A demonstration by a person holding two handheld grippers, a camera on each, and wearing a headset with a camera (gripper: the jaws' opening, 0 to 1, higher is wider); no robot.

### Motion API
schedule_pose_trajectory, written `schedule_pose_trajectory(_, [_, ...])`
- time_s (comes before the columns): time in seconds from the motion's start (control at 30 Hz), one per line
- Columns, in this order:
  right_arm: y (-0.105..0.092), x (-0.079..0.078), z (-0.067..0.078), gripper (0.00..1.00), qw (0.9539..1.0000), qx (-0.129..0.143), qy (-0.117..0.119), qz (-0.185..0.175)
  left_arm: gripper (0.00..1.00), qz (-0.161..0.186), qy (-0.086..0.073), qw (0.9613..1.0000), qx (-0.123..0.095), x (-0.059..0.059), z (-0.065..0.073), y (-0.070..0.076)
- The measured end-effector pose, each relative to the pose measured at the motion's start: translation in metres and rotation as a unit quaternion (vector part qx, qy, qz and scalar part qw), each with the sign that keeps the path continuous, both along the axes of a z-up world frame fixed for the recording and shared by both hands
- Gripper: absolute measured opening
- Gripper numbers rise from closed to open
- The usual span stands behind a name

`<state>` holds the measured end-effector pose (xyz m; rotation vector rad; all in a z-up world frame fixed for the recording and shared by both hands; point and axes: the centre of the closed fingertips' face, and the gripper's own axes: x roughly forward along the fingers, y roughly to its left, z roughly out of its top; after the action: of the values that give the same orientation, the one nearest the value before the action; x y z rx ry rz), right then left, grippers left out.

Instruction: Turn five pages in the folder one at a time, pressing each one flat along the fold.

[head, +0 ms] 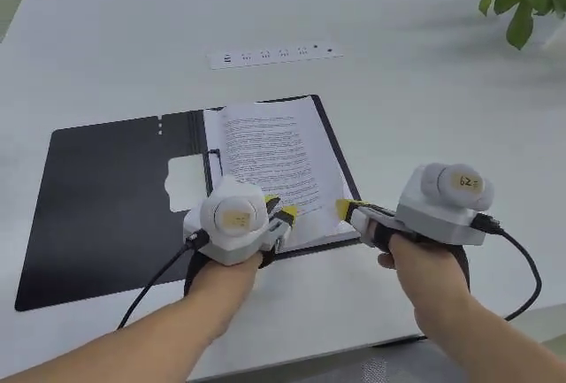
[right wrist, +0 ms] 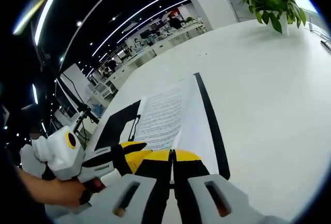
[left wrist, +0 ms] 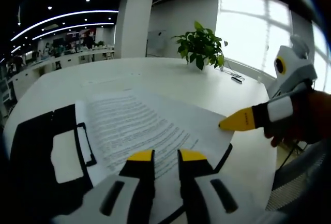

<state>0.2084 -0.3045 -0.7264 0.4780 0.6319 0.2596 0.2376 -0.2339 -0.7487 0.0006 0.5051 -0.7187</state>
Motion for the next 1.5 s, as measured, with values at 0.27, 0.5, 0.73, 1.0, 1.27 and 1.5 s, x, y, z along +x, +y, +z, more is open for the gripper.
schedule_pose_trajectory(0.27, [0.032, 0.001, 0.041, 0.0, 0.9982, 0.031, -0.048, 0.019, 0.19, 0.014, -0.036, 0.999, -0.021, 0.0, 0.045, 0.032])
schedule_pose_trajectory(0.5, [0.056, -0.001, 0.062, 0.0, 0.9955, 0.046, -0.074, 0.035, 0.22, 0.029, -0.059, 0.9974, -0.028, -0.007, 0.07, 0.071])
schedule_pose_trajectory(0.73, [0.081, -0.003, 0.075, 0.0, 0.9929, 0.059, -0.087, 0.055, 0.29, 0.037, -0.062, 0.9971, -0.023, -0.022, 0.085, 0.107])
schedule_pose_trajectory(1.0, [0.12, -0.006, 0.083, 0.0, 0.9889, 0.068, -0.095, 0.091, 0.32, 0.052, -0.062, 0.9965, -0.018, -0.043, 0.091, 0.149])
schedule_pose_trajectory(1.27, [0.158, -0.007, 0.084, 0.0, 0.9857, 0.069, -0.093, 0.123, 0.32, 0.078, -0.061, 0.9951, -0.005, -0.058, 0.088, 0.197])
schedule_pose_trajectory(1.5, [0.193, -0.007, 0.078, 0.0, 0.9823, 0.067, -0.086, 0.152, 0.32, 0.102, -0.059, 0.9931, -0.003, -0.067, 0.089, 0.229])
